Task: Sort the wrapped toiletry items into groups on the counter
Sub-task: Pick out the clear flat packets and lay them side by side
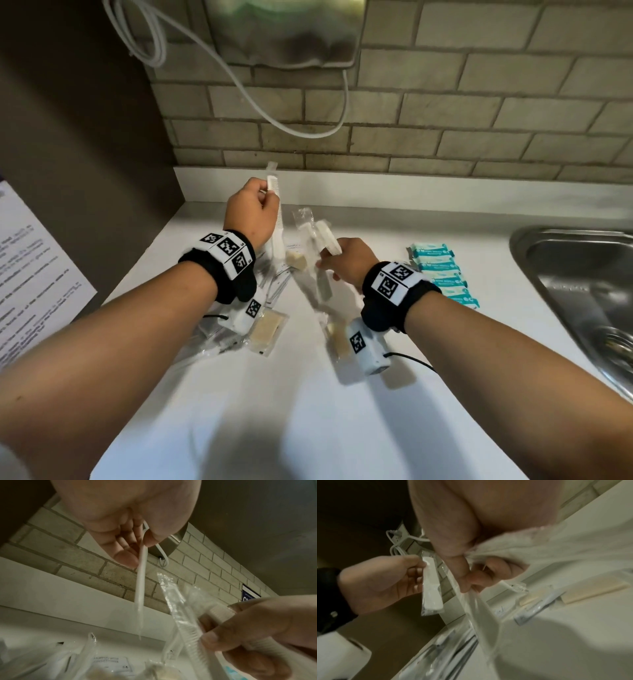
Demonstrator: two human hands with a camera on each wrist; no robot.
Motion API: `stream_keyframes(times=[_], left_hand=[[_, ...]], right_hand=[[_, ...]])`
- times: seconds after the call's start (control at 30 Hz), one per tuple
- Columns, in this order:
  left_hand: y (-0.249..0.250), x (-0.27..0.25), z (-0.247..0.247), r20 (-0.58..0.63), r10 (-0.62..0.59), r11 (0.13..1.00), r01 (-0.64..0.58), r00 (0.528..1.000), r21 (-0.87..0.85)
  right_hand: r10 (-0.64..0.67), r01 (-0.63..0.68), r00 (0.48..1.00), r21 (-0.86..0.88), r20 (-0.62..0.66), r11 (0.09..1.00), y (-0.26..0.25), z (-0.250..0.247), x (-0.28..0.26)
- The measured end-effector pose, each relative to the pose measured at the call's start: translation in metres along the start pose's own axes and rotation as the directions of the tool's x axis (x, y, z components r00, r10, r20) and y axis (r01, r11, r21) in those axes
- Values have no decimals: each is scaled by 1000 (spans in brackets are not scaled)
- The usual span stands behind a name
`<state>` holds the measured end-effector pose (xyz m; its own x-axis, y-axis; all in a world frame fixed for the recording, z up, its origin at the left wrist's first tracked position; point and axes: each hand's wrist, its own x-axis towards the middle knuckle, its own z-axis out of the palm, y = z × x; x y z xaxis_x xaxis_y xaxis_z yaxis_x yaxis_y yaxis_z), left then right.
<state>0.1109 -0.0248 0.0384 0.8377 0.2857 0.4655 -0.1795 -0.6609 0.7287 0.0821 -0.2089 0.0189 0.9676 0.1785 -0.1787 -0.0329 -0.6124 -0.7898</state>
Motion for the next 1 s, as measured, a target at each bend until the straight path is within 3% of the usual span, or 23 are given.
stream_keyframes(times=[0.1,0.2,0.3,0.43,0.53,0.63,0.8,0.9,1.0], left_hand=[[8,6,8,18,-27,1000,27,999,5],[25,5,22,117,-36,999,39,992,-25],[41,-5,40,267,-35,990,69,963,-120],[47,-10,56,352,-26,989,76,936,-129],[42,-11,63,404,-87,971,169,911,-171],[42,-15,70,434,-143,940,259,889,-221],[46,-10,82,425,-173,922,298,889,-247],[51,-10,91,500,-172,875,365,849,-318],[45,-6,101,449,-158,912,305,880,-275]], right_hand=[[42,-44,999,81,30,996,-7,-26,-4],[73,-80,994,90,83,993,-8,-48,0],[51,-53,997,36,56,998,-2,-58,6],[51,-51,999,51,19,997,11,-55,13],[51,-47,998,96,-32,994,16,-53,18],[-30,35,999,126,-44,991,14,-54,19],[-135,120,983,117,125,986,20,-53,25],[-122,112,991,160,52,981,29,-55,28],[-52,66,997,251,-63,966,36,-66,32]])
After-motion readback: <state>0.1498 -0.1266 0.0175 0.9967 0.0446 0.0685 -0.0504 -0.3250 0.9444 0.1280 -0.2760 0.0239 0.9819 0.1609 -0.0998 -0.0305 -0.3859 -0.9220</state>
